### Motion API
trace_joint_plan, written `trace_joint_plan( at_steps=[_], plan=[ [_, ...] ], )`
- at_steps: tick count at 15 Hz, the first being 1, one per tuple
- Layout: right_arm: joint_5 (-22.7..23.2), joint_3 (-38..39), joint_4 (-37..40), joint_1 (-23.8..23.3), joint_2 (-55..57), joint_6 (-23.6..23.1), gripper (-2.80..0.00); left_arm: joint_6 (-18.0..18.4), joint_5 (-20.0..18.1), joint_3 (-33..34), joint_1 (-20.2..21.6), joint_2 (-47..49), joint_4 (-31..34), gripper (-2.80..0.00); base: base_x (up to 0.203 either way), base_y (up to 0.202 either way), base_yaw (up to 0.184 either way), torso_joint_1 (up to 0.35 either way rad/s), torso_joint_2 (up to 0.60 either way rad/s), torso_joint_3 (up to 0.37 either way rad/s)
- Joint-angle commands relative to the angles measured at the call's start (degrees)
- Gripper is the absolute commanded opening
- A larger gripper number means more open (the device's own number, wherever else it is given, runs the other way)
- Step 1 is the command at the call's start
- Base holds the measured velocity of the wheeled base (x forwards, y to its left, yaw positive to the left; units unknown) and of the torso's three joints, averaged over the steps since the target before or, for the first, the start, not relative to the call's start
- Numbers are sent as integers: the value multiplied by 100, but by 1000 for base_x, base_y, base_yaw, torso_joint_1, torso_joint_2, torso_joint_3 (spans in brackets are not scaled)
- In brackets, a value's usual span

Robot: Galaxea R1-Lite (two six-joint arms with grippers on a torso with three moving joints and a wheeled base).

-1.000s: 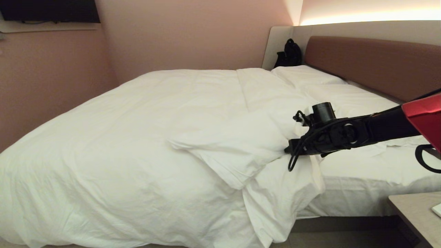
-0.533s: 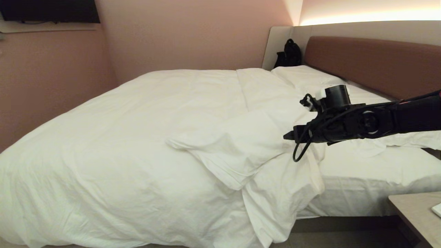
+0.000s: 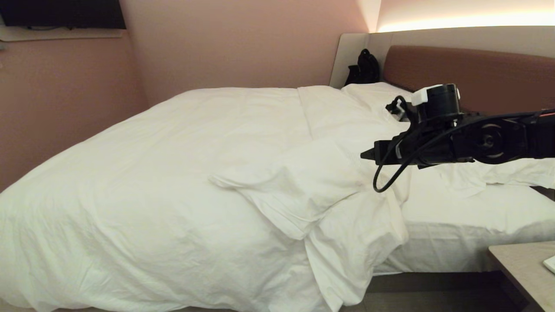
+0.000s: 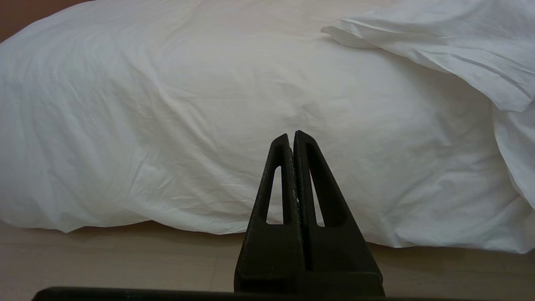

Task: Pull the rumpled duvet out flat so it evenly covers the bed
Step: Flatten the corners of the folded blanket

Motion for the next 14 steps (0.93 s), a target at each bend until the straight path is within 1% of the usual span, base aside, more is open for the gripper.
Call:
trace_joint_plan(
  at_steps=[1, 3, 8, 11, 14],
  plan=[
    [1, -9, -127, 13, -61, 20, -280, -8, 3, 5, 2, 0, -2, -280, 0, 0, 0, 0, 0, 0],
    [0, 7, -298, 13, -46, 12, -280, -2, 3, 4, 2, 0, -2, -280, 0, 0, 0, 0, 0, 0],
    [45, -97, -401, 13, 102, 12, -280, -10, 3, 5, 2, 0, -2, -280, 0, 0, 0, 0, 0, 0],
    [69, -342, -660, 13, 485, -3, -280, -5, 3, -3, 2, 0, -2, -280, 0, 0, 0, 0, 0, 0],
    [70, -722, -683, 13, 813, -4, -280, -9, 3, 5, 2, 0, -2, -280, 0, 0, 0, 0, 0, 0]
  ],
)
